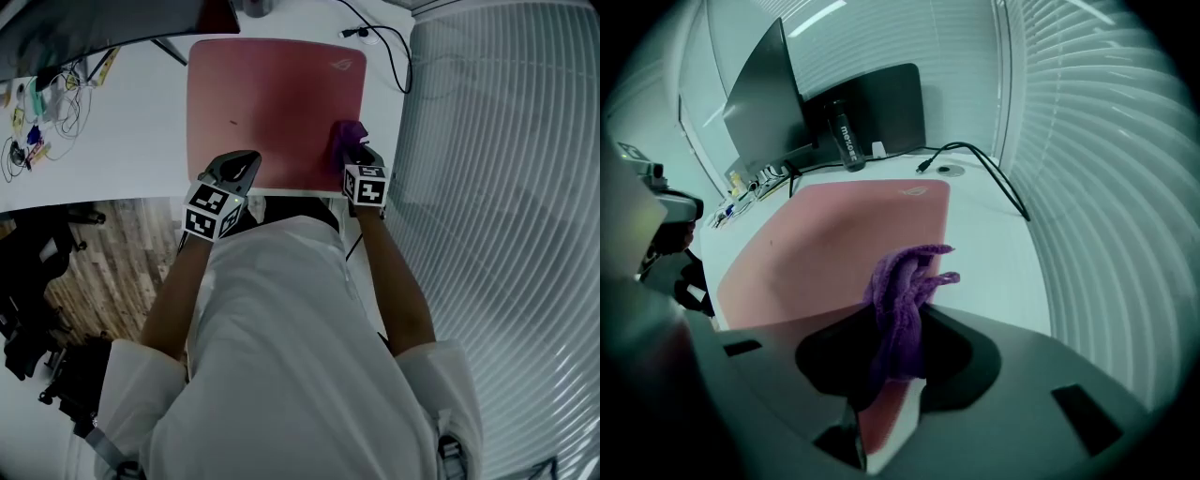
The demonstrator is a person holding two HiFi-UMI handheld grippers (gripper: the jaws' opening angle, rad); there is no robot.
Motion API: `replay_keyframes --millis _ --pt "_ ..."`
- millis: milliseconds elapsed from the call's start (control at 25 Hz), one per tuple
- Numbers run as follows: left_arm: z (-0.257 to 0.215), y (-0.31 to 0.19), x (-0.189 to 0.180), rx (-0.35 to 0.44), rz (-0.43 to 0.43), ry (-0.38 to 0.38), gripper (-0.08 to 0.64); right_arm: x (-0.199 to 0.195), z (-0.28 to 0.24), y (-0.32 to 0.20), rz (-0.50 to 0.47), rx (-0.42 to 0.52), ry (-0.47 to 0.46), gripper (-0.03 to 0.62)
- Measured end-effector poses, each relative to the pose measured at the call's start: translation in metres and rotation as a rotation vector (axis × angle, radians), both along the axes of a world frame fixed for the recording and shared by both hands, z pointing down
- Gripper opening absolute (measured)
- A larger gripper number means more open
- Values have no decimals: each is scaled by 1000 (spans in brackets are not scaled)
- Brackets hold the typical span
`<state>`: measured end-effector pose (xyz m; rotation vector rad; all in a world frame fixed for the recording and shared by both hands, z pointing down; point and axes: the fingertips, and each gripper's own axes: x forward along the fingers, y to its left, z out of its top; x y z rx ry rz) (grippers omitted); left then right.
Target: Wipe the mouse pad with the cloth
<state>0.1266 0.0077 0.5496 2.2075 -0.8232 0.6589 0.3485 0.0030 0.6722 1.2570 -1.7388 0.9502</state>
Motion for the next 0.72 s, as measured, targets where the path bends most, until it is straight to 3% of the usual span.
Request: replay_keyframes --millis 400,720 --pt "0 -3 23 7 -11 -10 18 50 -14 -18 -12 51 81 133" --pt "-3 2 5 3 -68 -20 18 61 -17 -53 44 56 87 133"
